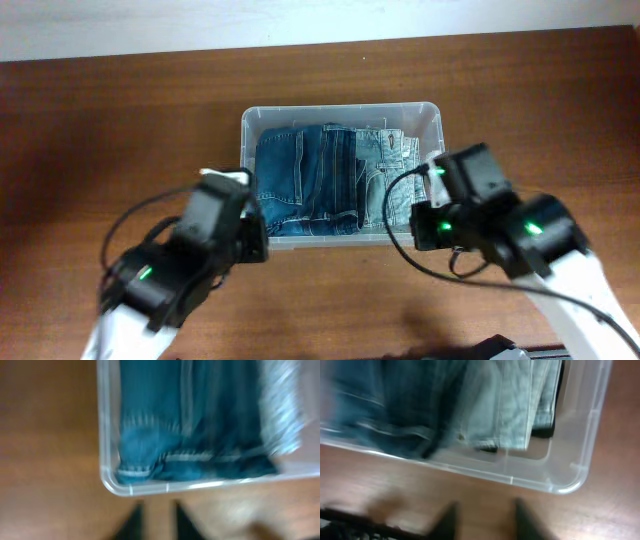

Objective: Pack container

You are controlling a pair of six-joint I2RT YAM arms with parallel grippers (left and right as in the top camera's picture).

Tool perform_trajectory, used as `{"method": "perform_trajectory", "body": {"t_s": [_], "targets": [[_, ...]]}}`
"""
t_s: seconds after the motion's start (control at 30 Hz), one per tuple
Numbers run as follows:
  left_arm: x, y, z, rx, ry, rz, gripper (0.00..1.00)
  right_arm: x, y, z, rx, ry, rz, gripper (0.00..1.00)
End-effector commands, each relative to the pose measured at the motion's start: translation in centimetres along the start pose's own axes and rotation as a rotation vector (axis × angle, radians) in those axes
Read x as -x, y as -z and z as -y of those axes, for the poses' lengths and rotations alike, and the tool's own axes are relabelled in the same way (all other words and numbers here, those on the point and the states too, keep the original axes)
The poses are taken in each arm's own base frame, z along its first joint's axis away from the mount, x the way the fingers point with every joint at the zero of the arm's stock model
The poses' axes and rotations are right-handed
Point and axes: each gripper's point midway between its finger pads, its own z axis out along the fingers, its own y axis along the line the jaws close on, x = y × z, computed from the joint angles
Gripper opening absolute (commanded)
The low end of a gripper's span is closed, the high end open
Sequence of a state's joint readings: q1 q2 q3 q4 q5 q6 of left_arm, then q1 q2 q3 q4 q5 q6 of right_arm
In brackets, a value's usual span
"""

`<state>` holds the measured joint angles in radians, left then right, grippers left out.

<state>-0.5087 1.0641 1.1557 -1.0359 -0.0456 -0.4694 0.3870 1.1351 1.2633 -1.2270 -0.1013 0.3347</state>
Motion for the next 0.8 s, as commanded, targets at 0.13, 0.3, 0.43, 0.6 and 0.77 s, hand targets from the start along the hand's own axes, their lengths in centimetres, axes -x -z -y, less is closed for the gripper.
{"method": "perform_trajectory", "body": {"t_s": [0.13,0.3,0.43,0.6,0.77], "targets": [[3.4,7.7,-3.9,0.134,0.053,0.338,0.99,2.7,6.4,0.0,0.002,0.047,0.292,0.99],[3.2,9.2,-4.1,0.110,0.063,0.380,0.99,2.9,7.6,-0.2,0.019,0.049,0.346,0.99],[3.1,9.3,-4.1,0.109,0.063,0.383,0.99,3.0,7.3,-0.2,0.016,0.049,0.339,0.99],[3.1,9.3,-4.1,0.110,0.062,0.380,0.99,3.1,6.6,-0.2,0.009,0.047,0.316,0.99],[3.1,9.3,-4.1,0.111,0.062,0.380,0.99,3.4,5.4,-0.1,-0.006,0.045,0.274,0.99]]}}
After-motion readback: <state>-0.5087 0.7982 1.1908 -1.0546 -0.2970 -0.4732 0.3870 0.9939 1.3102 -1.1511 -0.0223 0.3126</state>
